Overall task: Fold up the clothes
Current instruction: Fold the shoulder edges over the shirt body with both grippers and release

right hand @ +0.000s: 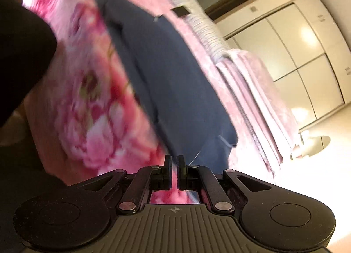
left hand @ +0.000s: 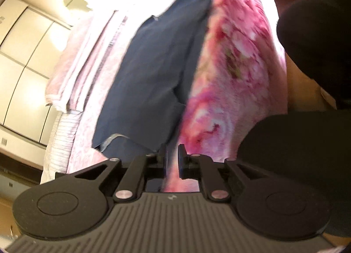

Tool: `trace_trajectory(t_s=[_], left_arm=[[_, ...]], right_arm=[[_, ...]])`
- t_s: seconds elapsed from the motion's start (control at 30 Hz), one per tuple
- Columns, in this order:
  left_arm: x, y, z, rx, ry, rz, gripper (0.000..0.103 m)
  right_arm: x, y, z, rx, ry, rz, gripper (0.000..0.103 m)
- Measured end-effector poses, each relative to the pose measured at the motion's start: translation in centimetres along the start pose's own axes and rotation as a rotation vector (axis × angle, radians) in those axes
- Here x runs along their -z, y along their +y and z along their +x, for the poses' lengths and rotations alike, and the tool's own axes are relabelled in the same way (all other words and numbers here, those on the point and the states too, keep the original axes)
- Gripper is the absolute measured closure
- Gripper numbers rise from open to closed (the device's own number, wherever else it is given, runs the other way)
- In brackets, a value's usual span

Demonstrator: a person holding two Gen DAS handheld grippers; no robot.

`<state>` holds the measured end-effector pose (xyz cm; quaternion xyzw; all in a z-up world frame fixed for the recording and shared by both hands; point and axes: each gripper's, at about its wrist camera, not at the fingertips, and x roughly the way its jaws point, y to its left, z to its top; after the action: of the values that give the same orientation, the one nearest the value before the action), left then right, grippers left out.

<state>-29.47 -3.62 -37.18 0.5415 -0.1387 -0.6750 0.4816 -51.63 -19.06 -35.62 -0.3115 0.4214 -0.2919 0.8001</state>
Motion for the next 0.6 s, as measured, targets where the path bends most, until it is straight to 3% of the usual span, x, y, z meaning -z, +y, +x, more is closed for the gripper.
trace_trajectory(t_s=[0.27,0.4,0.47,0.6], left_arm=[[-0.1,3.3,2.2,-0.028,-0.039,-0.085,0.089],[0.1,4.0,4.5,0.042,-0.031,-0.164,0.088],[0.5,3.9,5.2,0.069,-0.036,-0.178,0.092],[1.2,4.6,5.1,0.098,-0.059,-0.205,0.088]], right_arm=[[-4.0,-3.7,1.9,-0.034,-0.005,0.255,0.103],[-4.2,-4.7,5.2,-0.116,0.087,0.397,0.103],[-3.6,-4.7,6.6,-0.159,0.155,0.446,0.103],[-3.6,-5.7,5.6,-0.128,0.148,0.516,0.103]])
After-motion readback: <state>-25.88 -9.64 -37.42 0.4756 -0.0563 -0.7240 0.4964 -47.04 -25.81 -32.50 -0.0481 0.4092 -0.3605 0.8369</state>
